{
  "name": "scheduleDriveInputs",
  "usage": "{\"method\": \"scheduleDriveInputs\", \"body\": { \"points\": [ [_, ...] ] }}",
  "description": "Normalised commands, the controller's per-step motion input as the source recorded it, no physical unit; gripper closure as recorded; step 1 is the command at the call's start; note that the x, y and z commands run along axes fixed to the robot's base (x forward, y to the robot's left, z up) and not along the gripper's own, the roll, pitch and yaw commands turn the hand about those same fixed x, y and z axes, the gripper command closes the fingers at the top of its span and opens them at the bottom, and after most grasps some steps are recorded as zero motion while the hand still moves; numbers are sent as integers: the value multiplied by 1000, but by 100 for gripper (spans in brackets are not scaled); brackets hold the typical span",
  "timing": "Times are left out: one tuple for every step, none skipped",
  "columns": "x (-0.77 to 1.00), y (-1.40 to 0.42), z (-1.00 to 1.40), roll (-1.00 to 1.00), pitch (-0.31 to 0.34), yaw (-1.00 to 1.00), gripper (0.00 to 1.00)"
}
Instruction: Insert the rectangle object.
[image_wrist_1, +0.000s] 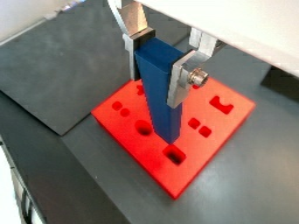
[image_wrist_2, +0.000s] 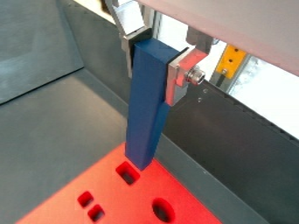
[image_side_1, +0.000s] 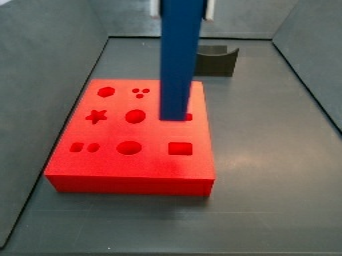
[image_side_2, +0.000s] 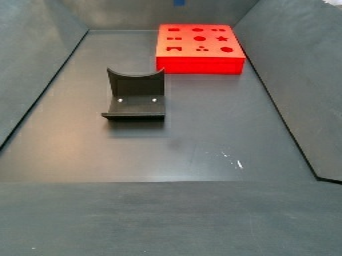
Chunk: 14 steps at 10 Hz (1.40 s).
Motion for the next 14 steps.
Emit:
{"method": "scheduleDriveInputs", "body": {
  "points": [
    [849,0,-97,-449,-26,-220,100],
    [860,0,-171,-440,0,-249,100],
    [540,214,-240,-241,34,-69,100],
    [0,0,0,13,0,0,100],
    [0,263,-360,90,0,300,100],
    [-260,369,-526,0,-93,406,100],
    [-446,237,-606,94,-126,414,100],
    [-80,0,-151,0,-44,217,100],
    [0,0,0,0,9,0,100],
    [-54,0,-229,83,0,0,100],
    [-111,0,-331,116,0,37,100],
    [-117,0,-249,69,0,0,100],
    [-14,0,-86,0,0,0,100],
    [0,0,-26,0,0,0,100]
  ]
}}
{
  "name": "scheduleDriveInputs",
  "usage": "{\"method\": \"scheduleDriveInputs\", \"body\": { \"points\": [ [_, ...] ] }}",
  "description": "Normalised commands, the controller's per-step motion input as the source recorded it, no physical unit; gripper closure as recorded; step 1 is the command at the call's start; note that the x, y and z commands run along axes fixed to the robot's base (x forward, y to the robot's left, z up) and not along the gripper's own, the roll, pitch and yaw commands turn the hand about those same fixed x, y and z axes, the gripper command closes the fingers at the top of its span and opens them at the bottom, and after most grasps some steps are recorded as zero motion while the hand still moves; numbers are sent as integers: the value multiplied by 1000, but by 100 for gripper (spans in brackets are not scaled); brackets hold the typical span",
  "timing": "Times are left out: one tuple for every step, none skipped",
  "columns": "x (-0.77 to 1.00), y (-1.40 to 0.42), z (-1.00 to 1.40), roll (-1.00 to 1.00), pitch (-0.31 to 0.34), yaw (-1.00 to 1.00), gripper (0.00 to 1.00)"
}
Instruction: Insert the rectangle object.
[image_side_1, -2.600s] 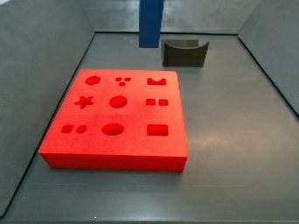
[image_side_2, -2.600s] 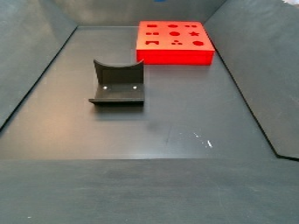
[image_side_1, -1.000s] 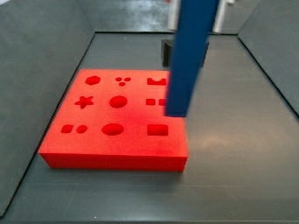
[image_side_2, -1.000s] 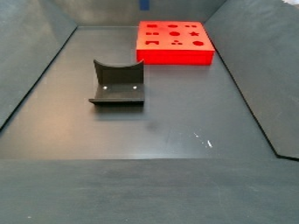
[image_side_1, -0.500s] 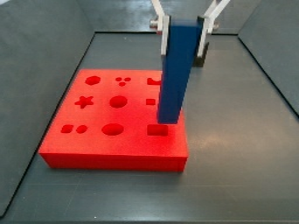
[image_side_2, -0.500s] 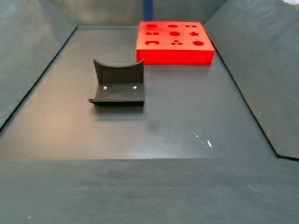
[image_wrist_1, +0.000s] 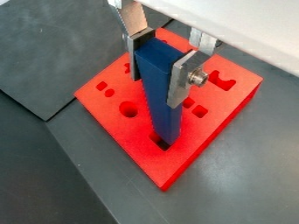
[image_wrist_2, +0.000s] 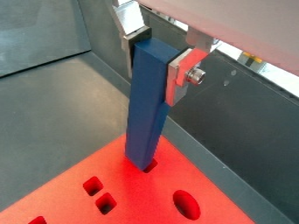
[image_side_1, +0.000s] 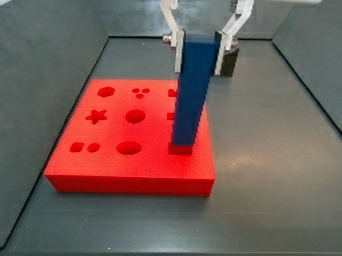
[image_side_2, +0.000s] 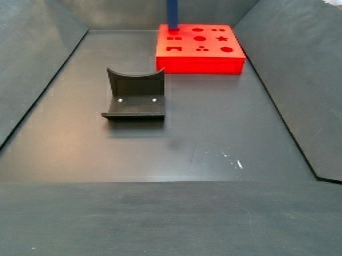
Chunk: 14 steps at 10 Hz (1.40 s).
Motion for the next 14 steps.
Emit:
{"method": "scheduleDriveInputs", "body": {
  "points": [
    [34,-74,0,7,0,0,100],
    [209,-163,0,64,37,0,100],
    [226,-234,0,124,49,0,100],
    [149,-149,0,67,20,0,100],
    [89,-20,-60,4,10,0,100],
    [0,0,-194,21,0,0,100],
    [0,0,-266,54,0,0,100],
    [-77,0,-271,56,0,0,100],
    [-94,0,-280,1,-9,0,100],
    [-100,0,-297,0,-24,0,100],
    [-171,0,-357,0,-57,0,100],
    [-237,0,-323,-34,-96,0,100],
    [-246,0,-340,-16,-106,0,100],
    [-97,0,-454,0,-101,0,100]
  ]
}}
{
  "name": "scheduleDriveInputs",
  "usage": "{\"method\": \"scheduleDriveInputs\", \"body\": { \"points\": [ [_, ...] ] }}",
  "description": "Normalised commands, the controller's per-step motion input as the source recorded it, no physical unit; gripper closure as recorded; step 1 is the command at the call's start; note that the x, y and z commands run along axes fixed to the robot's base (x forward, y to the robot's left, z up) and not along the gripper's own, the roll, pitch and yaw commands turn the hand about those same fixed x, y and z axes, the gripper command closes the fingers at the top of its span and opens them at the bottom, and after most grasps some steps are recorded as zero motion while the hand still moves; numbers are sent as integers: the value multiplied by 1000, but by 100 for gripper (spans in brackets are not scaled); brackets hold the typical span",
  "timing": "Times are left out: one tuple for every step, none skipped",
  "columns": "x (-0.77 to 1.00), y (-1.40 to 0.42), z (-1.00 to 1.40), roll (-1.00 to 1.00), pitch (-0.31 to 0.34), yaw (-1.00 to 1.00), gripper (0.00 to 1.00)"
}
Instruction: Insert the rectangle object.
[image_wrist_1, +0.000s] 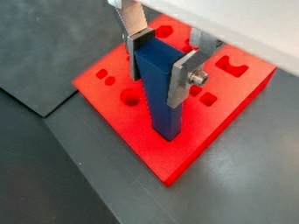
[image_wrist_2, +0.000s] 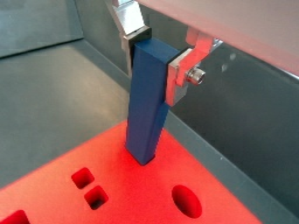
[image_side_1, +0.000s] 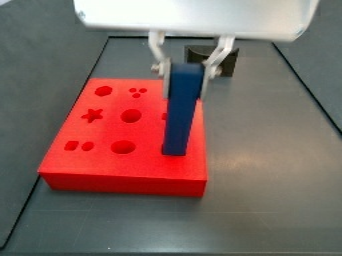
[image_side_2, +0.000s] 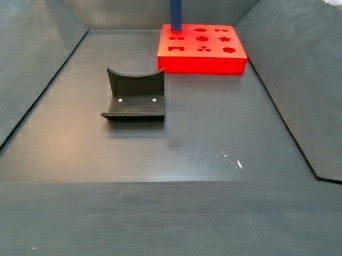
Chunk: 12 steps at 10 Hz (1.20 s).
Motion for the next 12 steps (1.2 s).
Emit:
{"method": "scheduleDriveInputs", "body": {
  "points": [
    [97,0,-771,61,-130,0,100],
    [251,54,-823,80,-143,0,100],
    [206,223,-789,121,-124,46,100],
    [94,297,-786,167,-109,94,100],
    [0,177,-714,261,-99,91,100],
    [0,51,-671,319,-70,66,100],
    [-29,0,-677,317,-94,54,100],
    [-143,-151,-689,301,-147,20,100],
    [0,74,0,-71,-1,-20,100],
    [0,0,0,9,0,0,100],
    [0,-23,0,7,0,0,100],
    [0,-17,-6,0,0,0,100]
  ]
}}
